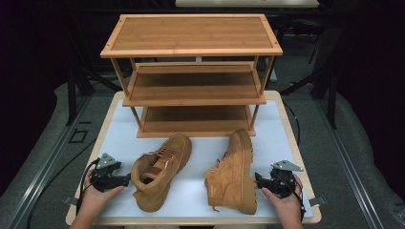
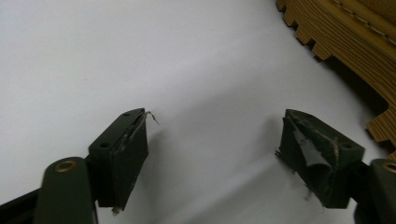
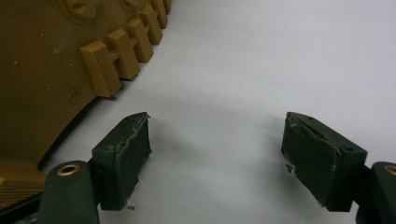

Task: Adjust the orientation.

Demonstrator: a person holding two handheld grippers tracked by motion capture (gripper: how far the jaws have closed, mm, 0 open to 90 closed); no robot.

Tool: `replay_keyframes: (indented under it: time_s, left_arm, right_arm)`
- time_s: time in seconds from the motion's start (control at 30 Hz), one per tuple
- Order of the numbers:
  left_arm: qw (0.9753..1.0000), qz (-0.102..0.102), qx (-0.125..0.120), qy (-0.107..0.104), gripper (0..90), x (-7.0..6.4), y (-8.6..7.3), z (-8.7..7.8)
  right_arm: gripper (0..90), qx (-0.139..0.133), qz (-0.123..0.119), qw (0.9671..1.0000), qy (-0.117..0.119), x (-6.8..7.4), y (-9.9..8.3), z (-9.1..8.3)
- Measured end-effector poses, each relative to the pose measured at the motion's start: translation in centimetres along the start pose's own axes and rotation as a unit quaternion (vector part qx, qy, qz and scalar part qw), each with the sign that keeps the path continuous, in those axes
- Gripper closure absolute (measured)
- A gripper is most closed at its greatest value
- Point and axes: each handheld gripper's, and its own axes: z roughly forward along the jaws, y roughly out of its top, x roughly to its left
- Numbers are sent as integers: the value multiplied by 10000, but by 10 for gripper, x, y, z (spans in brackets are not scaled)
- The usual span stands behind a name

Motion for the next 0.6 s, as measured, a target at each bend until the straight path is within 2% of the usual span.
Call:
replay_keyframes:
  time_s: [0.13,0.2,0.33,0.4,0.43,0.5,0.6]
  left_arm:
    - [9997,-209,-53,-117,229,1,0,-2]
    - [9998,-213,-55,-28,228,1,0,-3]
    - [9989,-416,-235,28,228,4,0,-8]
    - [9983,-501,-277,46,234,5,-1,-10]
    - [9983,-509,-276,89,238,6,-1,-10]
    - [9981,-551,-273,63,237,7,-1,-12]
    - [9978,-580,-292,117,230,6,-1,-13]
  right_arm:
    - [226,0,4,10000,10,0,0,0]
    - [232,-3,15,10000,11,0,0,0]
    - [286,-13,87,9999,-50,-2,1,-3]
    - [289,-125,180,9998,-2,-4,2,-6]
    - [290,-206,180,9996,-109,-4,2,-8]
    - [293,-302,203,9993,-98,-4,3,-11]
    - [292,-281,187,9994,-126,-3,2,-10]
